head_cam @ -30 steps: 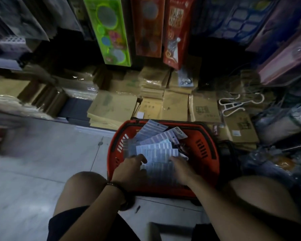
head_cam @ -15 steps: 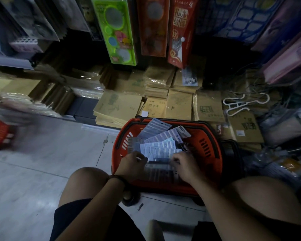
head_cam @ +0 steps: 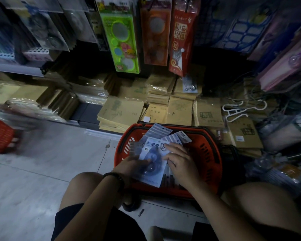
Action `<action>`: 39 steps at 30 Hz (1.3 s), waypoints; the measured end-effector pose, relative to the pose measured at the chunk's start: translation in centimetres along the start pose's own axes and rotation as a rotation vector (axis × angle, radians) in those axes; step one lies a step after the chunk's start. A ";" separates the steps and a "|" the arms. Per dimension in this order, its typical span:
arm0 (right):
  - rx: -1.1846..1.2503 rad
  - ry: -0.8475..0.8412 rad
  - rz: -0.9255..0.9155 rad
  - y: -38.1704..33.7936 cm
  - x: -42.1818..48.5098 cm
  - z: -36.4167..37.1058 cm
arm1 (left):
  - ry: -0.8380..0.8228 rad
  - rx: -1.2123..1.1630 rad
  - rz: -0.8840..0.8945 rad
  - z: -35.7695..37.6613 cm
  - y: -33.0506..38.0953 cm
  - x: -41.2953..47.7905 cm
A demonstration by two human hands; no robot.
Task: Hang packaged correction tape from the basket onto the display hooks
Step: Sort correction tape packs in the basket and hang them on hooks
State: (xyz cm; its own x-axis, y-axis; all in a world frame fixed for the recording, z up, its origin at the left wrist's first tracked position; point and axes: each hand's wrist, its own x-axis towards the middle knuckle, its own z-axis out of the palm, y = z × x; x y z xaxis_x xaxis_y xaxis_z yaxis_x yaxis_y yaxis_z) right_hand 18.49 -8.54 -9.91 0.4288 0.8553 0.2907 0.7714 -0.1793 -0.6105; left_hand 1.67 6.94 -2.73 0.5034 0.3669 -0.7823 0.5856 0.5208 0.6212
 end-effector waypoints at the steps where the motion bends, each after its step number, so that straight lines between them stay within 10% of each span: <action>1: 0.003 -0.028 0.078 0.5 0.1 0.3 | 0.021 0.018 0.023 -0.5 -0.3 0.5; 7: 0.015 -0.204 0.571 6.7 -1.7 3.2 | 0.280 0.308 0.177 -2.3 -0.6 2.6; 28: -0.431 -0.610 0.820 6.6 -1.5 6.2 | 0.316 0.283 0.247 -1.5 0.4 3.9; 39: 0.296 -0.387 0.870 4.1 0.2 2.1 | 0.307 0.249 0.410 -0.3 -0.1 2.4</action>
State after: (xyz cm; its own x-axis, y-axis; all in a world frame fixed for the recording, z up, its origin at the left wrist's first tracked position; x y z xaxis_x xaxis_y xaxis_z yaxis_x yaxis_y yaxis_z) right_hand 20.74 -8.13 -13.89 0.5661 0.5929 -0.5728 0.0908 -0.7354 -0.6715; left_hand 2.63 8.04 -4.68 0.5349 0.7274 -0.4299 0.5322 0.1052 0.8401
